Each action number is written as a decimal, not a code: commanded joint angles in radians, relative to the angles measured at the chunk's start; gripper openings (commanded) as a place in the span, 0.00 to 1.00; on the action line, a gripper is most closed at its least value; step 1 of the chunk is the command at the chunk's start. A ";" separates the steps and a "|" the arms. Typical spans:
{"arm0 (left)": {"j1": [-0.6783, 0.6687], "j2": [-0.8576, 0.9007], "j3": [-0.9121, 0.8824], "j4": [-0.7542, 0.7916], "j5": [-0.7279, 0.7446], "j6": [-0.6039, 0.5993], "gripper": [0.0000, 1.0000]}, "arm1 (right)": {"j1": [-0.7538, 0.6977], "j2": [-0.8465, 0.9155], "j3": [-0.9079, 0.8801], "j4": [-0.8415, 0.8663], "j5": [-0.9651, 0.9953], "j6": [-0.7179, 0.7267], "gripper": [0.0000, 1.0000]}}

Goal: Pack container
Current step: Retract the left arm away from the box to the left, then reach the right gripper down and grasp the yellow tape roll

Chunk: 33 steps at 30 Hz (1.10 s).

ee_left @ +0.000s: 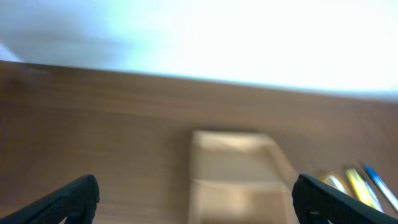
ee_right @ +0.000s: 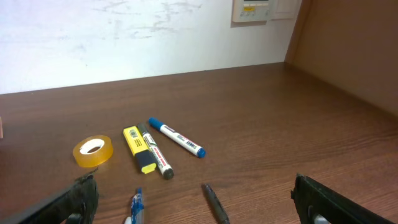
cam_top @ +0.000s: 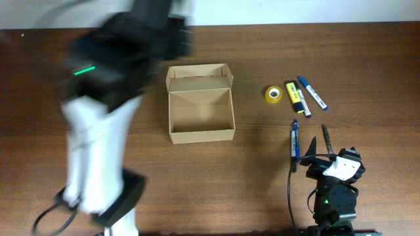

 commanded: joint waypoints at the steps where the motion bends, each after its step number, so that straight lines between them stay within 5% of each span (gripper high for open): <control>1: 0.194 -0.129 -0.067 -0.004 -0.089 0.072 1.00 | -0.007 -0.007 -0.009 0.000 0.012 0.004 0.99; 10: 0.705 -0.188 -0.406 -0.004 0.109 0.097 1.00 | -0.007 -0.007 -0.009 0.010 -0.045 0.005 0.99; 18: 0.810 -0.121 -0.758 0.065 0.113 0.097 1.00 | -0.006 0.022 0.151 -0.082 -0.356 -0.007 0.99; 22: 0.811 -0.086 -0.878 0.074 0.112 0.097 1.00 | -0.006 0.175 0.413 -0.318 -0.355 -0.135 0.99; 33: 0.811 -0.019 -0.991 0.075 0.112 0.097 1.00 | -0.006 1.052 1.328 -0.904 -0.356 -0.134 0.99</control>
